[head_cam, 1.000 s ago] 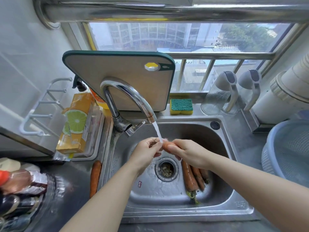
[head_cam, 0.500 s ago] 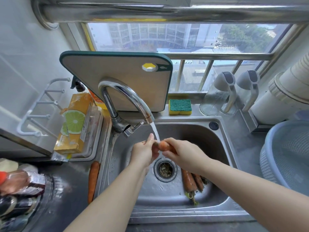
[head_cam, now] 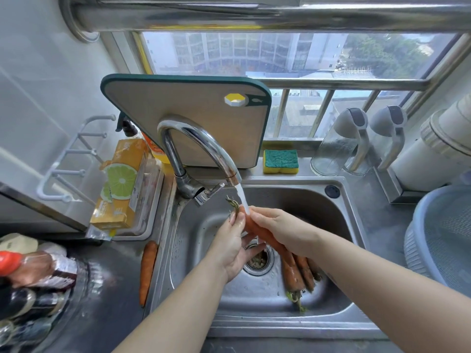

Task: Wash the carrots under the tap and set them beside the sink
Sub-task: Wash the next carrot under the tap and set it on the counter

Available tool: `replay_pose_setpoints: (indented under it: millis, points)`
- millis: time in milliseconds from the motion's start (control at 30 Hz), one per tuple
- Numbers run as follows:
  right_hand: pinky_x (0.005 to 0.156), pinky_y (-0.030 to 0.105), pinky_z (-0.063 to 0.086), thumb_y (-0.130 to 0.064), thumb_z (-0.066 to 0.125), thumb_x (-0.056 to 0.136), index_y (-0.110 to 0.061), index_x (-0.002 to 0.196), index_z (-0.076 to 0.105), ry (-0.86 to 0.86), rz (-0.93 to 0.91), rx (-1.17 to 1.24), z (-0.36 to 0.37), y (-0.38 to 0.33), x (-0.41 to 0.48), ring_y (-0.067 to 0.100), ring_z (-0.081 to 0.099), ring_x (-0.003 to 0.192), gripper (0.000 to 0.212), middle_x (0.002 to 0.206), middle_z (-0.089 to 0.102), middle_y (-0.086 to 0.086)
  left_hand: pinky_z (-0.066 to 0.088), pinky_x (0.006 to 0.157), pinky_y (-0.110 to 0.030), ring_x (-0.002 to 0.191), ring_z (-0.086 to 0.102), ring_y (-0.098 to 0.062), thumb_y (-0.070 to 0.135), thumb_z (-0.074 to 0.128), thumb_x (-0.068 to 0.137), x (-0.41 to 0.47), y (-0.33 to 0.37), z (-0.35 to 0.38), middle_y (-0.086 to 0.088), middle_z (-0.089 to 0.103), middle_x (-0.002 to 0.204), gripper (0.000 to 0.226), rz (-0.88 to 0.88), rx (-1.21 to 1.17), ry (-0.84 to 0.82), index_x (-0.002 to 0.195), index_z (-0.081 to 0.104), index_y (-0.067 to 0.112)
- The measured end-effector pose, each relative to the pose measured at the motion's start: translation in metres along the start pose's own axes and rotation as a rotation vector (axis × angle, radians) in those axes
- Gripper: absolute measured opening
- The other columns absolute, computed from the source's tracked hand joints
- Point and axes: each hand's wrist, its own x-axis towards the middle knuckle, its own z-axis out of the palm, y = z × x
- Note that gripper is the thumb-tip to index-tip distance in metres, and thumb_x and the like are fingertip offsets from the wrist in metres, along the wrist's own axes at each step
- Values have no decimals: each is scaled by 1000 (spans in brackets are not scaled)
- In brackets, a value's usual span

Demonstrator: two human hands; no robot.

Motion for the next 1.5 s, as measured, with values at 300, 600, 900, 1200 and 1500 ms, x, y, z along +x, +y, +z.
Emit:
replay_pose_setpoints:
  millis: [300,600,900,1200,1500]
  points:
    - [63,28,48,-45,55,92,-18,90,77,255,-3,34,13,2,1,13,60,66,35,77,71,12,51,88,-51,112,60,-27,33,43,99,0,-6,0,-4,64,116,27,24,231,20,123,55,26]
    - [70,20,51,-19,41,100,-15,95,71,202,60,42,-11,0,-22,8,66,73,31,86,73,2,38,94,-59,98,60,-26,56,16,97,22,14,19,-10,64,104,61,-387,305,15,109,56,12]
    - [62,19,53,-24,54,95,-19,93,72,239,-13,-1,8,1,-14,8,68,69,19,75,72,-6,52,81,-49,86,60,-24,43,26,101,11,4,17,-15,63,104,47,-218,142,45,108,57,9]
    - [50,12,42,-37,45,99,-15,84,72,311,54,-119,23,-2,-4,-2,53,48,38,54,62,-9,56,69,-36,93,62,-21,27,32,103,0,-8,4,-16,60,117,35,-33,162,35,128,46,8]
    - [87,30,47,-6,53,86,-23,125,52,162,-127,-572,23,0,-17,16,60,95,42,103,65,-4,53,77,-43,77,62,-21,31,43,100,10,-2,18,-10,63,84,28,-9,90,265,88,58,10]
